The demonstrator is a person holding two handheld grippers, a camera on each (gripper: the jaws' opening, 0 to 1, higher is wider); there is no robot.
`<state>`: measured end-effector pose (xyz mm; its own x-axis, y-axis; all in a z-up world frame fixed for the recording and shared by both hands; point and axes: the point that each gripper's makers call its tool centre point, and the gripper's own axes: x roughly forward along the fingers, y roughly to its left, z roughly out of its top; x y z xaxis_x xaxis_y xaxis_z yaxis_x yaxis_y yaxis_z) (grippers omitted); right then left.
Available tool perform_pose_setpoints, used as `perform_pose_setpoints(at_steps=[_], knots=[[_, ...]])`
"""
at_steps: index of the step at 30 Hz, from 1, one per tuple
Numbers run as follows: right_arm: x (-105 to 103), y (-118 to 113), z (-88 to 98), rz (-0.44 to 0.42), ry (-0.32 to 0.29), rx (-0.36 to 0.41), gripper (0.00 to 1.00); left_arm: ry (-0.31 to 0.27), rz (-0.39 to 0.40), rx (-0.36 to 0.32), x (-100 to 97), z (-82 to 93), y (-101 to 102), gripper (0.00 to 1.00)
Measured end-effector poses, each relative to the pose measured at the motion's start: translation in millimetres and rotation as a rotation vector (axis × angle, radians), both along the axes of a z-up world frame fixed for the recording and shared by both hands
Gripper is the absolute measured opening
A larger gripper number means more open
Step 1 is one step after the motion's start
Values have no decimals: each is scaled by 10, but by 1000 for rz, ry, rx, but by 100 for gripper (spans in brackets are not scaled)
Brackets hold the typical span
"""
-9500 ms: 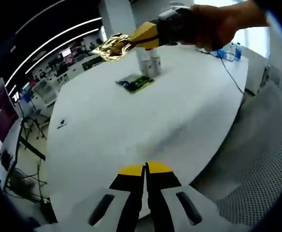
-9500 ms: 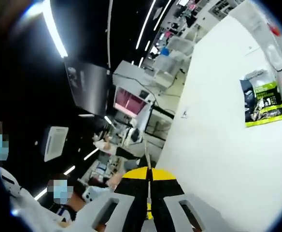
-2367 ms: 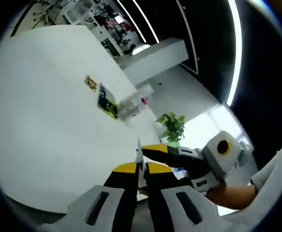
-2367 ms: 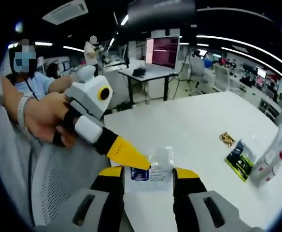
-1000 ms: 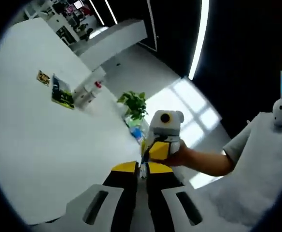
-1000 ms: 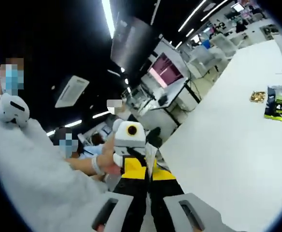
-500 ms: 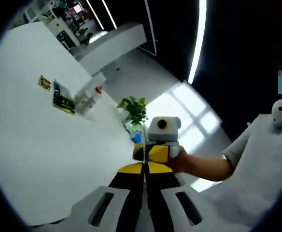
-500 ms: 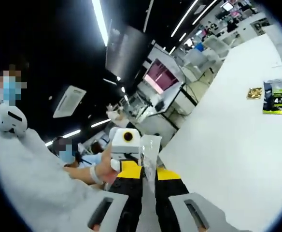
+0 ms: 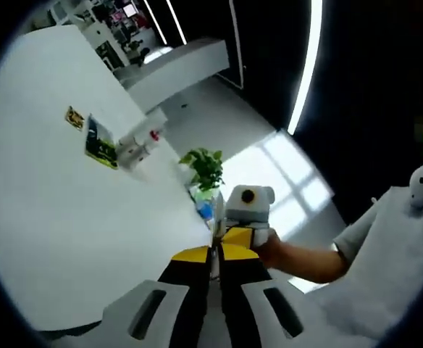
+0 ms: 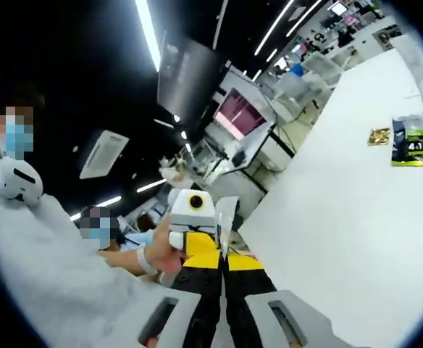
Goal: Arrange the skincare products in the storage area until every visible bottle or jar stands upright without overlapping.
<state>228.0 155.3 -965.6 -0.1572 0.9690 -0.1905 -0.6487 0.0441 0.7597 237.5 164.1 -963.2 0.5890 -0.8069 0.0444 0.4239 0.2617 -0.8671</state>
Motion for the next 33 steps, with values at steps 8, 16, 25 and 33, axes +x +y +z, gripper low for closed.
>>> perform_pose_setpoints(at_steps=[8, 16, 25, 33], knots=[[-1, 37, 20, -7, -18, 13, 0, -42, 26, 8, 5, 33, 56, 0], [20, 0, 29, -22, -34, 9, 0, -21, 49, 48, 38, -43, 94, 0], [99, 15, 10, -61, -13, 4, 0, 18, 75, 38, 82, -65, 129, 0], [356, 7, 65, -163, 45, 48, 0, -171, 131, 409, 125, -53, 363, 0]])
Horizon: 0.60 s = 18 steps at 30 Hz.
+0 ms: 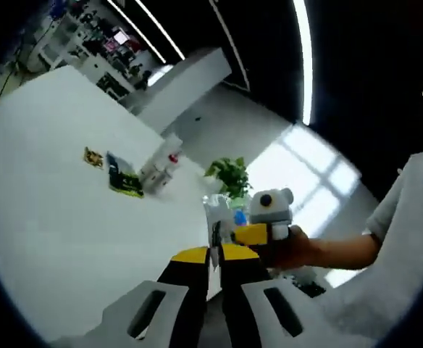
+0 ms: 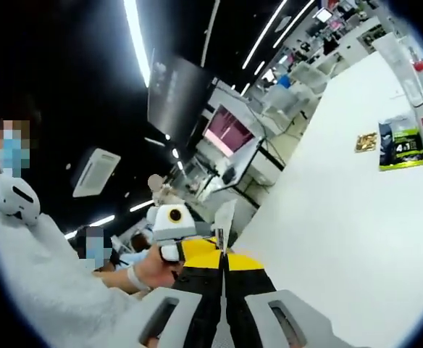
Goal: Arrange the skincare products in the storage area until every visible bottle or jar stands upright without overlapping.
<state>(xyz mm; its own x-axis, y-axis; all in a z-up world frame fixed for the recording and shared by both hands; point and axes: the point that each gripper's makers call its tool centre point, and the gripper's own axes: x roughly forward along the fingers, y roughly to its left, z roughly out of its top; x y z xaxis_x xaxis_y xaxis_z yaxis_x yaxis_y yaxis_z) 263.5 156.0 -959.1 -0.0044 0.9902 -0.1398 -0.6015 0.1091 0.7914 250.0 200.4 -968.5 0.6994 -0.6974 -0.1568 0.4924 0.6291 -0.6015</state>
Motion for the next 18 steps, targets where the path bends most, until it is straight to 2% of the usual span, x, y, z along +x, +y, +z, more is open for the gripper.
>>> perform_pose_setpoints(at_steps=[3, 4, 7, 8, 12, 15, 18], knots=[[101, 24, -22, -24, 8, -11, 0, -85, 18, 186, -12, -59, 141, 0], [140, 39, -32, -27, 18, -15, 0, -87, 21, 228, -21, -90, 175, 0], [266, 66, -56, -52, 28, -23, 0, -83, 29, 429, -56, -286, 329, 0], [291, 81, -55, -56, 31, -24, 0, -75, 23, 519, -78, -396, 382, 0], [458, 152, -105, -75, 21, -58, 0, 4, -11, 727, -153, -767, 488, 1], [665, 190, -157, -110, 36, -82, 0, 17, -48, 812, -177, -956, 464, 4], [858, 238, -215, -132, 36, -116, 0, 39, -55, 814, -157, -1048, 393, 2]])
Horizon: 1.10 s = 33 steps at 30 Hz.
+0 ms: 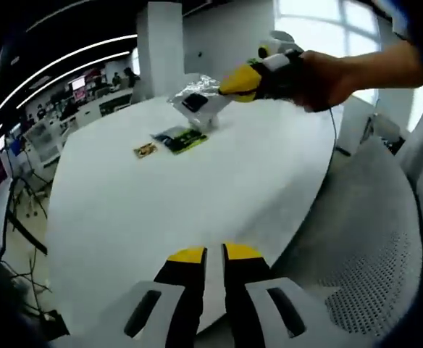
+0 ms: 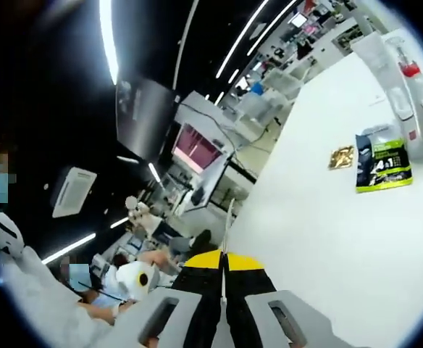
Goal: Arrange the skincare products in the storage area until every visible bottle or jar stands upright without overlapping.
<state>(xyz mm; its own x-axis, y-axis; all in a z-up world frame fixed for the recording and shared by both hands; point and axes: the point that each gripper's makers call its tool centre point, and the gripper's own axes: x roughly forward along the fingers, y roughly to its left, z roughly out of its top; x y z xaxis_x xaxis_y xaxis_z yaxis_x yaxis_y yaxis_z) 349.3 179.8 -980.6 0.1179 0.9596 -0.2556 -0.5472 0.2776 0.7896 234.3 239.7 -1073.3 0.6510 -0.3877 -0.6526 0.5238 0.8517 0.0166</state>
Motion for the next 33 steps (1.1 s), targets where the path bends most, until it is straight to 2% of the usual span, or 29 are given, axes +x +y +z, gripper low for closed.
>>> perform_pose_setpoints(at_steps=[2, 5, 10, 15, 16, 22, 26, 33], knots=[[149, 36, -51, -21, 9, -19, 0, 15, 22, 11, 31, -68, 28, 0], [360, 104, -107, -64, 41, -18, 0, 85, 62, 54, -15, -217, 135, 1], [545, 225, -252, -84, 57, -57, 0, 86, 100, 73, 0, -250, 207, 8], [710, 347, -473, -106, 94, -110, 0, 118, 86, 90, -51, -314, 199, 10], [834, 335, -573, -113, 108, -132, 0, 117, 88, 92, -50, -313, 204, 10], [1019, 467, -780, -143, 124, -202, 0, 108, 125, 101, -30, -306, 280, 10], [1125, 531, -924, -154, 140, -246, 0, 136, 122, 119, -61, -360, 302, 9], [1257, 561, -1175, -186, 175, -314, 0, 144, 128, 116, -64, -378, 313, 6]])
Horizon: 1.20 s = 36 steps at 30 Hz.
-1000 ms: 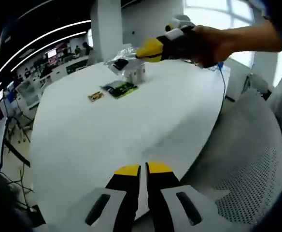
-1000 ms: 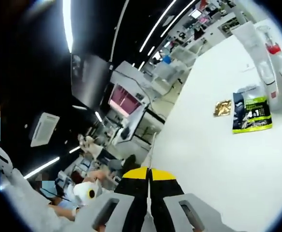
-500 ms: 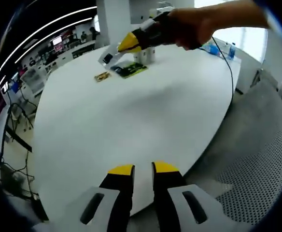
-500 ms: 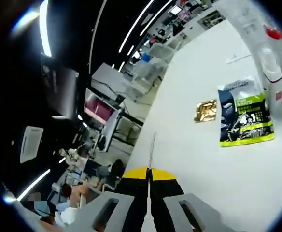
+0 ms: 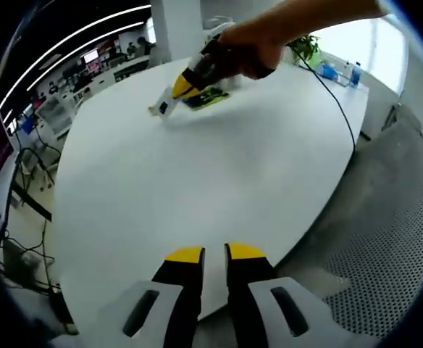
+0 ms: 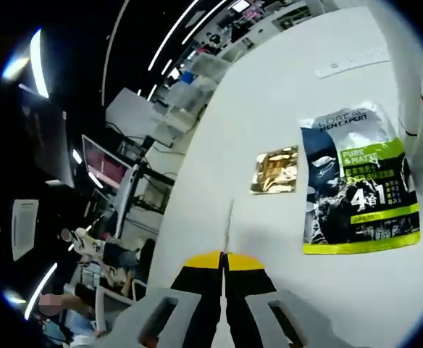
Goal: Arrange the skincare products in the storage area until every visible bottle or jar stands upright without overlapping.
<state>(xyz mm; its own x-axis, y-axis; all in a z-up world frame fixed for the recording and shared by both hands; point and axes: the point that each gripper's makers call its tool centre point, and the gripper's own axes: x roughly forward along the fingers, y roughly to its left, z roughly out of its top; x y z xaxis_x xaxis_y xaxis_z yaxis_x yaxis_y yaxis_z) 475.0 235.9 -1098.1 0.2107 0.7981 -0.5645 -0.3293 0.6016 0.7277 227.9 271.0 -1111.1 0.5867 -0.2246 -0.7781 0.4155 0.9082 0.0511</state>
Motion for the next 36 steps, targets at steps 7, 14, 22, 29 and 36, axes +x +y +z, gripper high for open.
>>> perform_pose_setpoints(at_steps=[7, 14, 22, 29, 36], knots=[[40, -68, -193, -40, 37, -63, 0, -10, 7, -9, 11, 21, 11, 5], [124, -77, -242, -64, 27, -113, 0, -12, 11, -15, 13, 22, 10, 3], [135, -181, -322, -48, -6, -198, 5, -22, 21, -28, 15, 47, 12, 3], [258, -189, -201, -81, -66, -195, 12, -32, 22, -24, 20, 64, 18, 4], [309, -62, -138, 50, -280, -263, 5, -23, 21, -14, 9, 49, 27, 4]])
